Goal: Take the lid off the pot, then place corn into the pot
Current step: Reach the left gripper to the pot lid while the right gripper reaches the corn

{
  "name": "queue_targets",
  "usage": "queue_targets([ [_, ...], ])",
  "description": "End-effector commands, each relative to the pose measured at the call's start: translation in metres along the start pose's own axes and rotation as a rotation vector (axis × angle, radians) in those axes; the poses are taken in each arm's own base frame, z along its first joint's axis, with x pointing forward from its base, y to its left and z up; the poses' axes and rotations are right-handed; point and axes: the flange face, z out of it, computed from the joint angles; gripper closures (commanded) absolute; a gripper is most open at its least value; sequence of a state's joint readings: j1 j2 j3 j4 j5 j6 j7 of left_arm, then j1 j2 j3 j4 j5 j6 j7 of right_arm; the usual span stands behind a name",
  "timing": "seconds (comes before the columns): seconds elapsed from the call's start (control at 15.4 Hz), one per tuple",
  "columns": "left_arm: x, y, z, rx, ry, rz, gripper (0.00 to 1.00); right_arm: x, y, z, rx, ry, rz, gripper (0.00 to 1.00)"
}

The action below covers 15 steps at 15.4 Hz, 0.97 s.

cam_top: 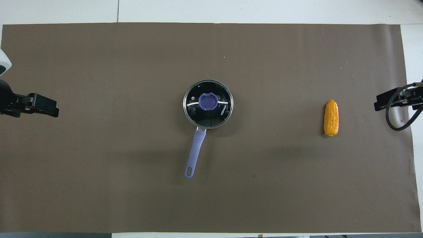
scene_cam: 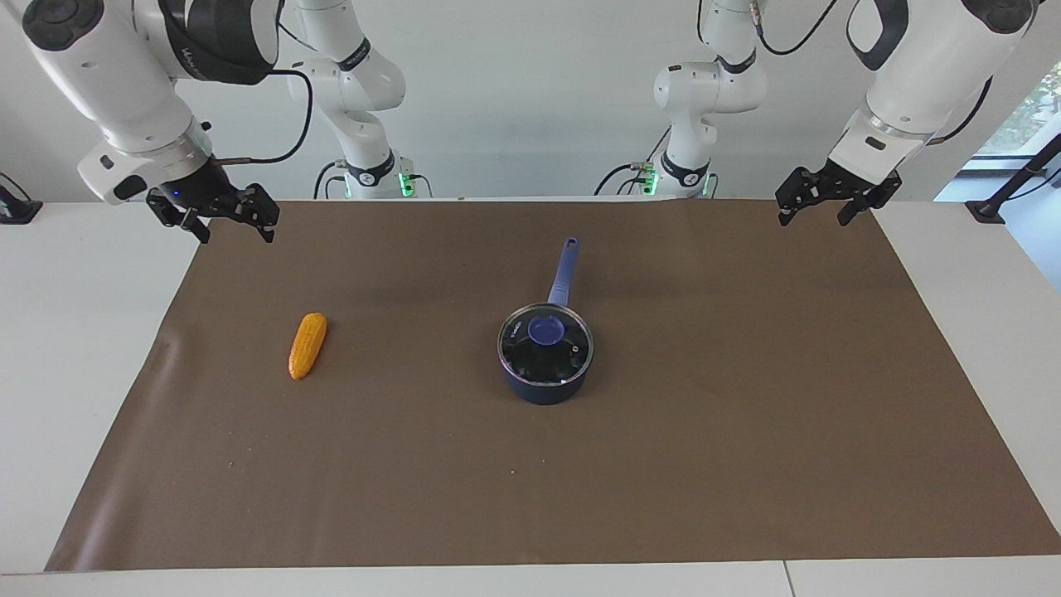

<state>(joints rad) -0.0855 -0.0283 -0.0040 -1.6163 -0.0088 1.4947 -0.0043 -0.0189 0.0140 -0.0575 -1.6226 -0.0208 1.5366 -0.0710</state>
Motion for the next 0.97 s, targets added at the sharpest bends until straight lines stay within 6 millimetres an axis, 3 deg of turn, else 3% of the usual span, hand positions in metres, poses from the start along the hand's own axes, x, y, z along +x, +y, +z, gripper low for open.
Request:
queue_targets([
  [0.0,-0.003,0.003,0.000,0.019,-0.009,-0.010,0.00,-0.006,-0.001,0.000,0.017,0.008,-0.021,0.00],
  [0.45,-0.004,0.000,0.000,0.014,-0.008,-0.003,0.00,-0.009,-0.002,0.008,0.018,0.007,-0.072,0.00],
  [0.58,-0.006,0.002,0.003,0.013,-0.009,-0.002,0.00,-0.014,-0.007,0.019,0.020,0.018,-0.080,0.00],
  [0.71,0.002,0.014,0.002,-0.001,0.054,0.001,0.00,-0.024,-0.028,0.054,0.017,0.074,-0.103,0.01],
  [0.91,0.020,0.083,0.017,-0.031,0.089,-0.028,0.00,-0.020,-0.037,0.125,0.017,0.096,-0.051,0.01],
])
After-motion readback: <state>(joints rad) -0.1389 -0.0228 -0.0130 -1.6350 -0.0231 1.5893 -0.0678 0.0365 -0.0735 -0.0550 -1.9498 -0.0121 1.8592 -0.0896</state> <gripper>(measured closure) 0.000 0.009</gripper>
